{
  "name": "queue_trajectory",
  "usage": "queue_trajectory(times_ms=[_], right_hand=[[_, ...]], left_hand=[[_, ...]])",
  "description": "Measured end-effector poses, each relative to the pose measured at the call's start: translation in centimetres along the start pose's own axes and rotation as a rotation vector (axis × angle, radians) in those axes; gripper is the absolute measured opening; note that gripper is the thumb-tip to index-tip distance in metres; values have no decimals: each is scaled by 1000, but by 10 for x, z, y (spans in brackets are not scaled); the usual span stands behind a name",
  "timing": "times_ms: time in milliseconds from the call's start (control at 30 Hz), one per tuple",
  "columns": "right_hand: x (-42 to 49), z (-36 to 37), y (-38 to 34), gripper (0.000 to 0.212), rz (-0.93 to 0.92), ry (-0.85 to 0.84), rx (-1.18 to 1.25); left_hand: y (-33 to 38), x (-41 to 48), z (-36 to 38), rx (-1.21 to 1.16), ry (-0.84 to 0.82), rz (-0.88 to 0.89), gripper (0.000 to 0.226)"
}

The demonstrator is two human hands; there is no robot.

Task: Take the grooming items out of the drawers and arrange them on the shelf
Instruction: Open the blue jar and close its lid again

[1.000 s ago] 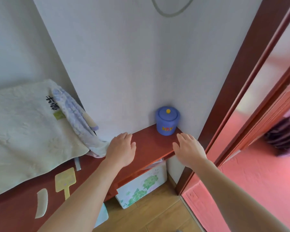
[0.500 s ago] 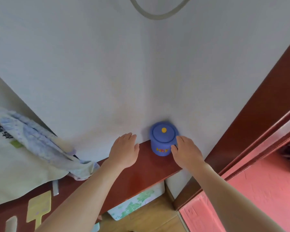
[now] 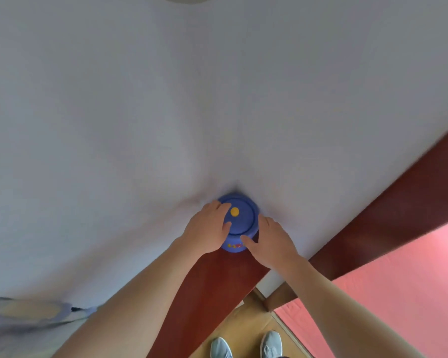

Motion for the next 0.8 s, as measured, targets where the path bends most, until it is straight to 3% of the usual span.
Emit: queue_trajectory(times_ms=[267,367,800], right_hand=[[8,13,10,81,64,-1,108],[10,18,12,74,81,4,117],[14,26,12,72,121,23,152]], left_hand=[[1,37,7,-27,-52,30,45],[2,45,11,-1,-65,40,33],[-2,59,17,-12,-25,66,33]])
Point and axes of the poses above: each hand's wrist, its own x-axis towards the middle knuckle, its own z-axis out of the palm, y = z × x, the point moved 6 cm from there along x, towards the middle knuckle, and after that the axes turned 10 degrees about z, right-handed, at the moved point
